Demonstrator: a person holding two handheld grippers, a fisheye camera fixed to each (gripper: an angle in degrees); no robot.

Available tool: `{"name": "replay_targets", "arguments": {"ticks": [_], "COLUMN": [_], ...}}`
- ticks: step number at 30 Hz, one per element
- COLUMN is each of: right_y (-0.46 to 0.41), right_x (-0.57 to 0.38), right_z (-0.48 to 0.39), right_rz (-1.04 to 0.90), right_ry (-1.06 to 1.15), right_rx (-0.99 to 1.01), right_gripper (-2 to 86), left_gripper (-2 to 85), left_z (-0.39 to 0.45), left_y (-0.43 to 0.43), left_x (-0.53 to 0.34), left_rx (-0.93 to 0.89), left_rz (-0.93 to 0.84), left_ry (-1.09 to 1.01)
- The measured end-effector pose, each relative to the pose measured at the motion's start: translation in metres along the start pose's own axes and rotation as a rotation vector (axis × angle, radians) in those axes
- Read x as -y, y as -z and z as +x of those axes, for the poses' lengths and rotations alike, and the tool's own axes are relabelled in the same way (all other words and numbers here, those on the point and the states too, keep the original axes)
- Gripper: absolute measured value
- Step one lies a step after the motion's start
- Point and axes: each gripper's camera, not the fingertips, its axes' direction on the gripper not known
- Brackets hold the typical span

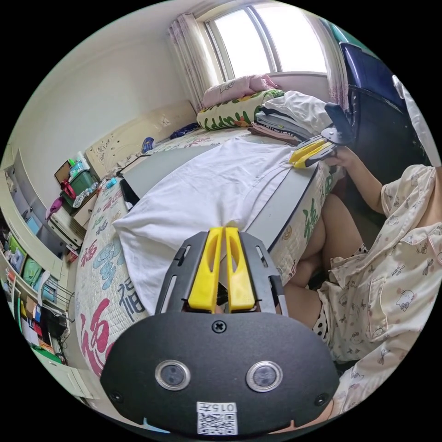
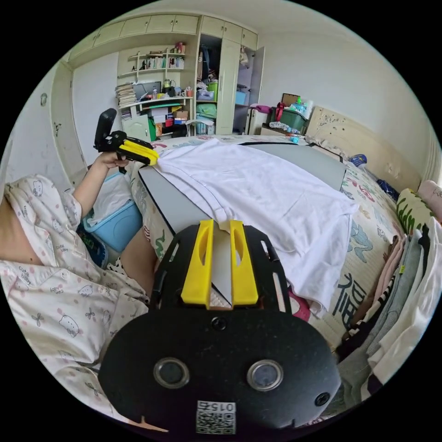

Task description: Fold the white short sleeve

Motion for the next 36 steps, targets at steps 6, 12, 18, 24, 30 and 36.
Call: {"name": "replay_targets", "arguments": {"ticks": [6, 12, 18, 24, 30, 36], "right_y": [0.043, 0.058, -0.005, -0.055, -0.089, -0.114], "right_x": [-0.045, -0.124, -0.13, -0.126, -0.139, -0.159], "right_z": [0.013, 0.043, 0.074, 0.077, 0.082, 0.091], "right_rz": [0.167, 0.309, 0.258, 0.285, 0.301, 0.34], "right_ry": [-0.114, -0.373, -0.352, -0.296, -0.317, -0.312], "right_rx": [-0.071, -0.436, -0.445, -0.567, -0.639, -0.562], "right_gripper": [7.2, 9.2, 10.7, 10.2, 6.7, 6.7], "left_gripper": [1.8, 4.5, 7.7, 9.0, 10.3, 11.4], "left_z": [-0.064, -0.119, -0.129, -0.122, -0.097, -0.066], "left_y": [0.025, 0.029, -0.069, -0.211, -0.369, -0.472], "left_x": [0.0, 0.102, 0.289, 0.476, 0.625, 0.709], "left_rx": [-0.084, -0.153, -0.188, -0.215, -0.211, -0.168], "left_rz": [0.023, 0.112, 0.097, 0.041, -0.102, -0.148], "left_ry": [0.005, -0.024, -0.045, -0.009, 0.017, 0.049]}}
